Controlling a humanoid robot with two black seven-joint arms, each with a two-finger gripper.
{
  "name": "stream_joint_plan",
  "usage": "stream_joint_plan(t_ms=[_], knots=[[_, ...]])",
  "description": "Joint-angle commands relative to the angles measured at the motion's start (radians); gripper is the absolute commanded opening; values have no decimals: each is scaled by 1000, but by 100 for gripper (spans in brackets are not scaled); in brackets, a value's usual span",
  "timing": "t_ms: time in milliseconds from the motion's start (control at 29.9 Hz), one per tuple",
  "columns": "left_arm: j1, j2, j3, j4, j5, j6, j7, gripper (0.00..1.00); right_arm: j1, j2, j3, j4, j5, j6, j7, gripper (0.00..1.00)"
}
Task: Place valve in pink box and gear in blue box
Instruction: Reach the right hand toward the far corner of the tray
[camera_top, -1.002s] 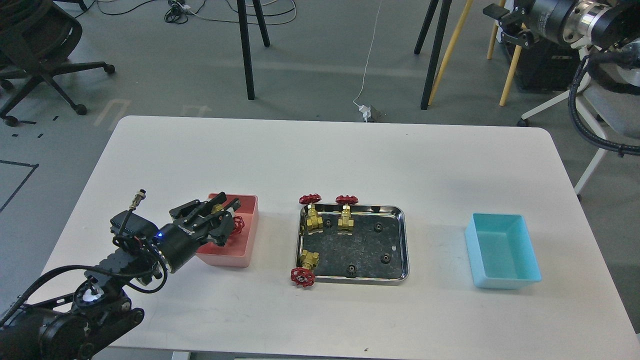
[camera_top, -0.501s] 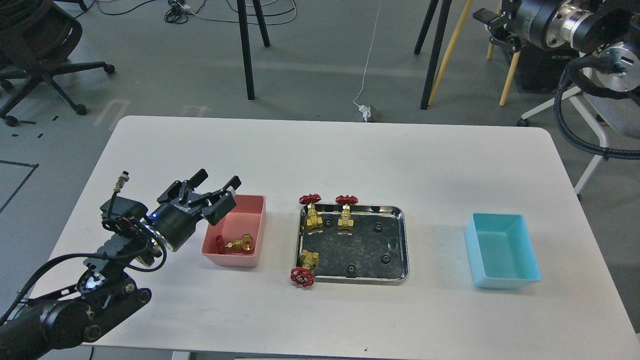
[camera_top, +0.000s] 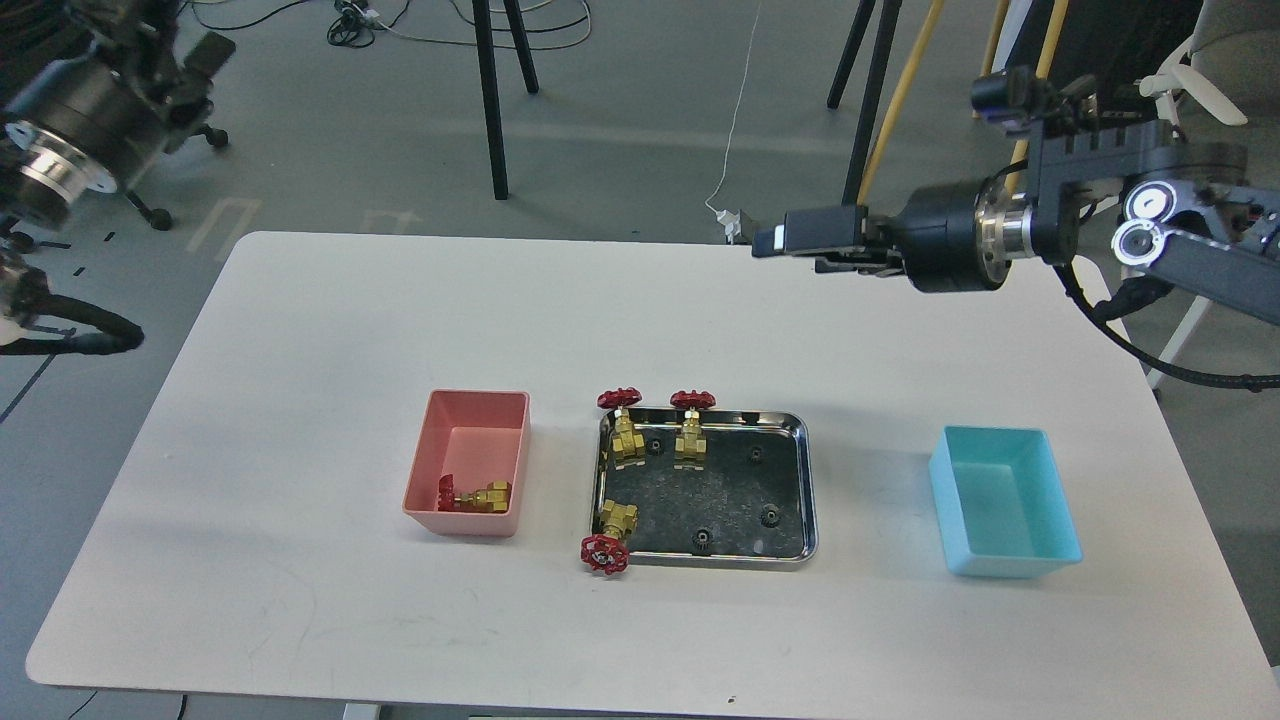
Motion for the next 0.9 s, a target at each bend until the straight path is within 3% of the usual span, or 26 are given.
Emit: stream_joint_plan(t_ms=[0,301,735,868], knots=[[-53,73,-21,22,-50,-28,0,99,10,30,-107,10,-125,10,17,98],[-174,175,-22,135,-52,-38,-10,99,99,273,-446,-88,-291,10,94,98],[-205,209,-30,137,-52,7,-17,99,41,593,-560,-343,-291,10,107,95],[-231,211,-30,169,-52,13,-15,99,21,649,-589,-395,-292,10,135,87]])
